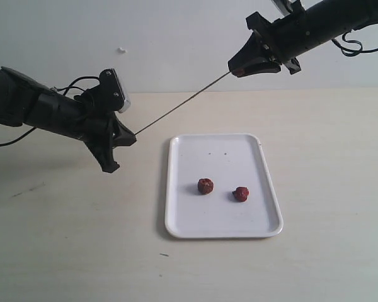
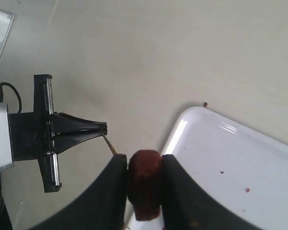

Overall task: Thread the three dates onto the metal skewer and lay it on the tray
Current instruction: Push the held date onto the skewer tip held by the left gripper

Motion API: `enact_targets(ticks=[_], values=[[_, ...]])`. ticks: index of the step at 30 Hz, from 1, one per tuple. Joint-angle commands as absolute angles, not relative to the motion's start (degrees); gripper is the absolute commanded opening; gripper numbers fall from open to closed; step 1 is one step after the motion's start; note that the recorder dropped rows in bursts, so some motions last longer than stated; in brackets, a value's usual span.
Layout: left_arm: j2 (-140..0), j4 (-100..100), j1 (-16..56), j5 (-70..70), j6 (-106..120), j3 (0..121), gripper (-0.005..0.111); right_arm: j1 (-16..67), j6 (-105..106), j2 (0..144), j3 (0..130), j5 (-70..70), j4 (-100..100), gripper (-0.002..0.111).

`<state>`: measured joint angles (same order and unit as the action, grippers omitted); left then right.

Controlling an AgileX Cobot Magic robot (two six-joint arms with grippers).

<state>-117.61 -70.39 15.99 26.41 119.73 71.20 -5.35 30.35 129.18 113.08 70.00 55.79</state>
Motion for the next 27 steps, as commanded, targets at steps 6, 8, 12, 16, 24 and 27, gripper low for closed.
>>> enact_targets(ticks=[6, 8, 12, 16, 24, 27], values=[[-117.56, -70.74, 16.04, 27.66, 120.06, 71.98, 0.000, -3.98, 30.41, 128.90, 113.53, 69.96, 56.98, 0.025], [-117.56, -70.74, 16.29, 27.79, 120.06, 71.98, 0.000, -3.62, 30.41, 128.90, 113.53, 69.96, 57.12, 0.024], [-117.56, -69.65, 17.85, 27.38, 120.06, 72.13, 0.000, -2.64, 30.41, 128.90, 113.53, 69.96, 57.64, 0.024], [-117.56, -69.65, 19.46, 25.03, 120.06, 72.27, 0.000, -2.66, 30.41, 128.90, 113.53, 69.96, 58.31, 0.024], [-117.56, -69.65, 19.96, 22.79, 119.94, 72.27, 0.000, -2.66, 30.31, 128.90, 113.53, 69.96, 58.08, 0.024], [-117.56, -69.65, 19.96, 22.12, 119.75, 72.27, 0.000, -2.66, 30.31, 128.90, 113.53, 69.96, 58.08, 0.024]])
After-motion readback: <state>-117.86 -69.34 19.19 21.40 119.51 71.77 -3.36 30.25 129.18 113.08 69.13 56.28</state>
